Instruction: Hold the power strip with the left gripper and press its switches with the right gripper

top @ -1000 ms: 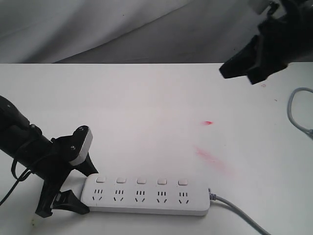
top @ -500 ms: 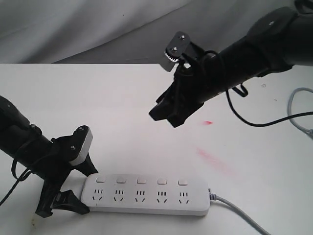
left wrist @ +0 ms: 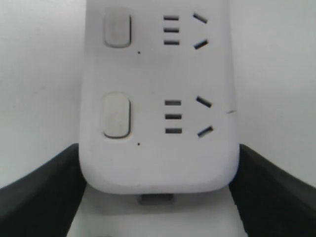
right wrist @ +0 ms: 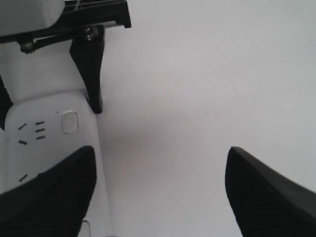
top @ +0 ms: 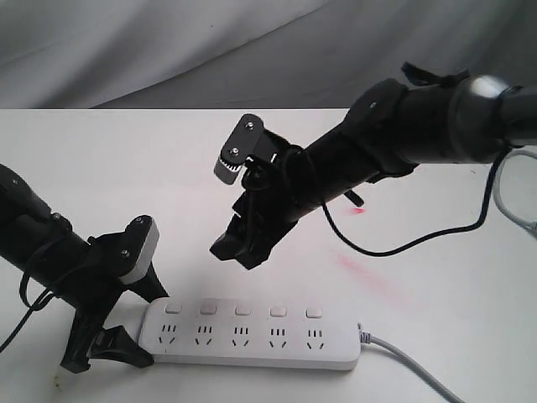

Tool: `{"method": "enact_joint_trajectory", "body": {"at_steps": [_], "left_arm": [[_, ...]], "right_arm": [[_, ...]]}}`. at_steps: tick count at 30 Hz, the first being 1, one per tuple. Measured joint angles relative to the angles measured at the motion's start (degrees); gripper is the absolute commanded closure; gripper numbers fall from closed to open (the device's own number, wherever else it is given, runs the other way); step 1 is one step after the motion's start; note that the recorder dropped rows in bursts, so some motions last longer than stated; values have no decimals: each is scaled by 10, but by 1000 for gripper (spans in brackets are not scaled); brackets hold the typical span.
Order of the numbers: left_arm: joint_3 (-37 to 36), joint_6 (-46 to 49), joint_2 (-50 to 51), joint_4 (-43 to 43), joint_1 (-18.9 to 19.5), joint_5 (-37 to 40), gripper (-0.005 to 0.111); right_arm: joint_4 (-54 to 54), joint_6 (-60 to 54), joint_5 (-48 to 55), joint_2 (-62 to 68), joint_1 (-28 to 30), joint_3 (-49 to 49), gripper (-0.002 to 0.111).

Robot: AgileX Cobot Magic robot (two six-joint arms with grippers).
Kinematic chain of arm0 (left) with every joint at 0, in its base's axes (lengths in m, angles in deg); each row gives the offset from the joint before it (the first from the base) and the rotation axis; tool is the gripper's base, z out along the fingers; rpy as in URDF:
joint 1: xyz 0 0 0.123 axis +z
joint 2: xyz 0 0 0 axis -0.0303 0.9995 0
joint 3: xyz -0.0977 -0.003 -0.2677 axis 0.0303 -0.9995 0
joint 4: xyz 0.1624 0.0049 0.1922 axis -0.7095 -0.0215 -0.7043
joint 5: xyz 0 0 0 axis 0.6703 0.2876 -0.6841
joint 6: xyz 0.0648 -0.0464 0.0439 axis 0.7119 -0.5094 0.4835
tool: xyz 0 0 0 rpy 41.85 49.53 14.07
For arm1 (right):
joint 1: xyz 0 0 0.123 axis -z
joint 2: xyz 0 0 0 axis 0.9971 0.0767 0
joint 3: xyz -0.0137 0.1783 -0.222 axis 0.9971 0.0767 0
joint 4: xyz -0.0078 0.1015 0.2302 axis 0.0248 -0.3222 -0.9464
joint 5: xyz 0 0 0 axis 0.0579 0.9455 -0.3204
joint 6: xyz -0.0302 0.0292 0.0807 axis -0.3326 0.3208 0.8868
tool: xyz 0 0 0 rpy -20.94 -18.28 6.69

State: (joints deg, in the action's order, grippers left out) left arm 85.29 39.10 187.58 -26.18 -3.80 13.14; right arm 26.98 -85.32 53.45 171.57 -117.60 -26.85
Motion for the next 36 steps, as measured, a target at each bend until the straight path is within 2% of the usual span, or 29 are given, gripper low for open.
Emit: {"method": "enact_joint_trajectory", "body": {"at_steps": [10,18,36], "left_arm": [[0,0,0,0,0,0,44],[0,0,0,0,0,0,44],[0,0,0,0,0,-1,44]], "right_arm": [[-108,-124,-16,48,-45,-1,43],[-131,-129,-8,94,-68,-66,43],[-102,-126,7,119,-68,-66,43]]}}
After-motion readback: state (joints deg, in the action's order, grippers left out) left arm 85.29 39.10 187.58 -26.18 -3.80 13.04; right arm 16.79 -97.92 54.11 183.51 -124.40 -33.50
